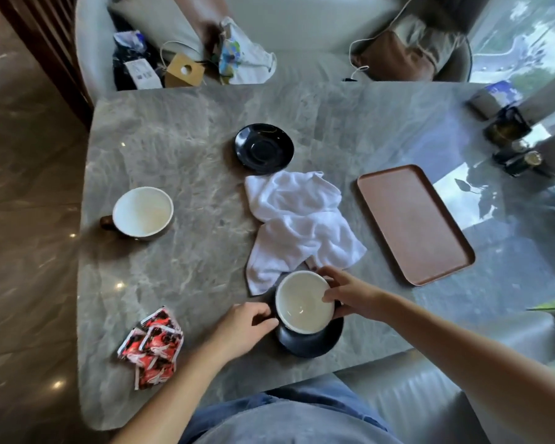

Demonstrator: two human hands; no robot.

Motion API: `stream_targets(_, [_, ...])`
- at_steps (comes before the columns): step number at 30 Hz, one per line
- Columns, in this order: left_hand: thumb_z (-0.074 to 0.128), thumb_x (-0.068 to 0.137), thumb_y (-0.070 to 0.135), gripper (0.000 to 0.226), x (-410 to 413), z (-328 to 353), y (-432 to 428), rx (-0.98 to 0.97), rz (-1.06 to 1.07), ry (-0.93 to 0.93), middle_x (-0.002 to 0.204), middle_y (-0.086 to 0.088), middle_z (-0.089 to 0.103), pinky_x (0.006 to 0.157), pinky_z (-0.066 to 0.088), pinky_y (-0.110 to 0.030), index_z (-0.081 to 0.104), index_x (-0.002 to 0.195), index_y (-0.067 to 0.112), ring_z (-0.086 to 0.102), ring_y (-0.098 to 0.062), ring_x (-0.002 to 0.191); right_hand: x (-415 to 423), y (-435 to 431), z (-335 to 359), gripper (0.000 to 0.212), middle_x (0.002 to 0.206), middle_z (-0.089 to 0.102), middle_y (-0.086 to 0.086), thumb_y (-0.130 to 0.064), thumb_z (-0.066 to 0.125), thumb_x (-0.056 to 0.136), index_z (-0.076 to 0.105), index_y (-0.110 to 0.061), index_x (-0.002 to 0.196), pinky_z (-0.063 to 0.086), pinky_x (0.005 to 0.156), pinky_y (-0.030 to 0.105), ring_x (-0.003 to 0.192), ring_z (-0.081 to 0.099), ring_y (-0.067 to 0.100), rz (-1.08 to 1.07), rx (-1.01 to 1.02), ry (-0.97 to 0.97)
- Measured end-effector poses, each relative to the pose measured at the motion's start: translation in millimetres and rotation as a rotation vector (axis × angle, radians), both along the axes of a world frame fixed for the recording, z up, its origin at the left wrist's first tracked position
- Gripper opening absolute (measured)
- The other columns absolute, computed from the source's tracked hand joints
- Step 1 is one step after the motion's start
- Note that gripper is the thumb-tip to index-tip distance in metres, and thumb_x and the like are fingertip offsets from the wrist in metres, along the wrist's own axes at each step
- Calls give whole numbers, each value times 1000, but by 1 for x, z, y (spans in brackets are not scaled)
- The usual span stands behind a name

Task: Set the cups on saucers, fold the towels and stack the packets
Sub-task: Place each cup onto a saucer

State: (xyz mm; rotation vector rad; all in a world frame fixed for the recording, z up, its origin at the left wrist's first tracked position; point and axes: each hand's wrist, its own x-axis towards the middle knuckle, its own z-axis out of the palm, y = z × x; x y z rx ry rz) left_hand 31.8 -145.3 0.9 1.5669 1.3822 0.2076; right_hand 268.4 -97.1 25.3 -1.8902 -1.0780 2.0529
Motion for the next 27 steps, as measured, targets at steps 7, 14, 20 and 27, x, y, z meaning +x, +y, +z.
stream_targets(7, [60,87,31,27,17,-15,3,5,-83,42,108,-4,51,80,34,-20,66,94,6,53,-15,97,14,-15,-5,45,120,52,5,6,46,84,47,-21,121,58,68,36,99,56,18,-3,0,-56])
stream_targets(14, [61,86,32,25,18,-20,2,-14,-75,50,102,1,45,76,32,-20,65,90,8,49,-11,87,16,-15,-6,48,122,52,7,6,47,85,44,-18,126,58,77,41,102,56,20,32,9,-79])
stream_targets(20, [62,85,33,23,18,-22,-2,-31,-89,50,104,-1,47,80,38,-23,64,86,10,51,-14,90,15,-14,-8,44,124,50,8,6,47,85,45,-22,119,58,77,40,109,55,27,111,30,-132])
stream_targets(27, [61,86,33,18,18,-22,-4,-42,-78,17,95,1,47,82,40,-26,61,82,16,51,-15,88,13,-13,-13,43,110,51,5,5,49,81,44,-16,119,58,62,28,95,55,20,291,141,-261])
